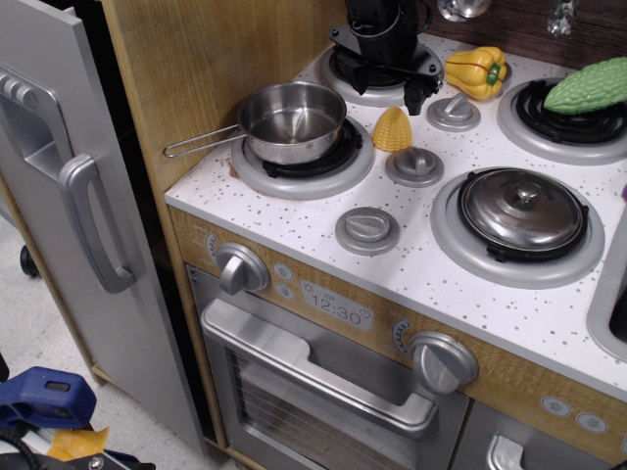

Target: Put corn in pan which is on stove

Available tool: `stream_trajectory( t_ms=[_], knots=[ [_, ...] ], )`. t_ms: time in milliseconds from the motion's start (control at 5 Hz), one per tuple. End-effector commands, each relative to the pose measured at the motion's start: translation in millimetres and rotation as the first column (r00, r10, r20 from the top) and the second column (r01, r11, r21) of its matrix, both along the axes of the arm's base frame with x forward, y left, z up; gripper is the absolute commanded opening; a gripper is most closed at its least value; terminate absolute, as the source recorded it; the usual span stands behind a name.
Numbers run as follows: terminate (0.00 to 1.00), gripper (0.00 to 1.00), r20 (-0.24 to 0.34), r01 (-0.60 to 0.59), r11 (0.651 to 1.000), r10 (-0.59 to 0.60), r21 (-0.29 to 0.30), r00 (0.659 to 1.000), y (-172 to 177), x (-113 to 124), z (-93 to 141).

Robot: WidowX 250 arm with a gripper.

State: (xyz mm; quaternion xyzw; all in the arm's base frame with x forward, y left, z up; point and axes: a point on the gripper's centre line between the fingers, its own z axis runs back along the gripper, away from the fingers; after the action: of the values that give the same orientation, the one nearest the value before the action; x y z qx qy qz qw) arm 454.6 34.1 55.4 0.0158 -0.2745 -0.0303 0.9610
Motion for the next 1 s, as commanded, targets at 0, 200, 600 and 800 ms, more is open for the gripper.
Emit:
stream_trajectory(
  t_ms=[0, 200, 600, 800],
  knots=[
    [0.0, 1.0, 0.0, 0.0, 1.0, 0.0, 0.0, 1.0, 0, 0, 0],
    [0.0, 1.0, -0.001, 0.021, 1.0, -0.021, -0.01, 1.0, 4, 8, -2],
    [0.0, 1.0, 0.016, 0.028, 0.999, -0.027, -0.044, 1.0, 1, 16, -11],
    [0.0, 1.0, 0.02, 0.04, 0.996, -0.038, -0.08, 0.999, 4, 21, -21]
  ],
)
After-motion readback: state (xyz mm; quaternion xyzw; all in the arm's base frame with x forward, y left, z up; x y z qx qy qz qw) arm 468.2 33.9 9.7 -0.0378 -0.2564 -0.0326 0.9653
